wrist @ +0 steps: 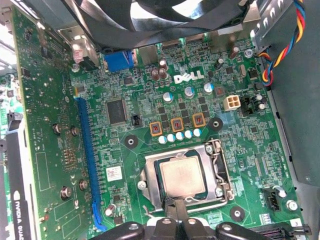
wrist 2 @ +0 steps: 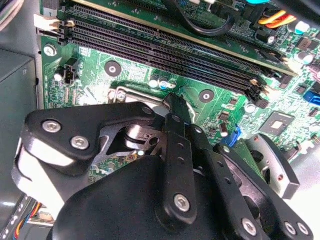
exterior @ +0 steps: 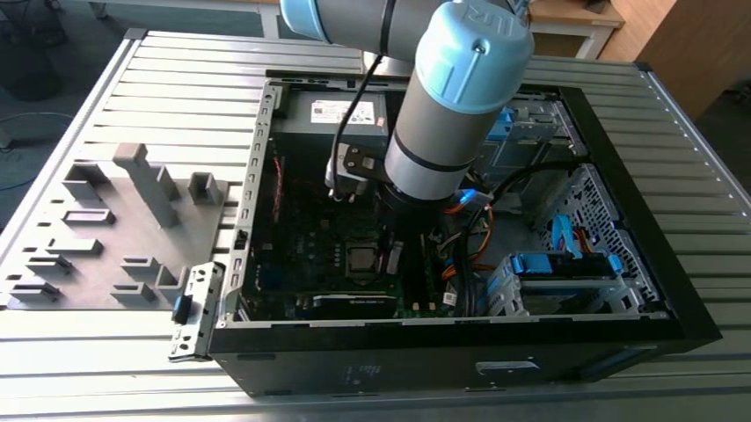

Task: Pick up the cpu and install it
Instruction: 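Install the first cpu locking lever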

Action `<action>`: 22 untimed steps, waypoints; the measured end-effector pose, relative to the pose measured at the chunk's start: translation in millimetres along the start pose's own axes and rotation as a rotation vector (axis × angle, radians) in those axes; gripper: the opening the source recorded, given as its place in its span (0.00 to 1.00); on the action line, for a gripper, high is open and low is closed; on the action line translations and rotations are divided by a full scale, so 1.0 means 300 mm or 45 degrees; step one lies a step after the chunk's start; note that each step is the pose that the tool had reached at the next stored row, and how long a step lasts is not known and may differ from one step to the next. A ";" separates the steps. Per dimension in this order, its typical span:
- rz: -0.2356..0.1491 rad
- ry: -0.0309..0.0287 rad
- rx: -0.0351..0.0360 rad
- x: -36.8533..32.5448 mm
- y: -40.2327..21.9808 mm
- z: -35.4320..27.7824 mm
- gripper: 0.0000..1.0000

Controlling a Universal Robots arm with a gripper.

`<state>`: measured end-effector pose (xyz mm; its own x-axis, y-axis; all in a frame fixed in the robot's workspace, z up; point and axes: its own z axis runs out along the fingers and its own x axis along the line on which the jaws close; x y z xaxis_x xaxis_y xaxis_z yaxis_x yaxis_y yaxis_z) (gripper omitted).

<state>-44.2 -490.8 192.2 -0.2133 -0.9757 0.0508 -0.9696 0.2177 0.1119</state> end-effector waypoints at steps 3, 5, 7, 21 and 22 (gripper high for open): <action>0.000 -0.0004 -0.0001 0.000 0.000 0.000 0.11; -0.001 -0.0084 -0.0019 0.001 0.003 0.000 0.11; -0.002 -0.0123 -0.0023 0.002 0.010 0.001 0.11; -0.002 -0.0152 -0.0030 0.000 -0.002 0.000 0.11; -0.002 -0.0152 -0.0029 0.000 -0.002 0.001 0.11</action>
<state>-43.7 -490.9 192.0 -0.2132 -0.9762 0.0388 -0.9696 0.2163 0.1142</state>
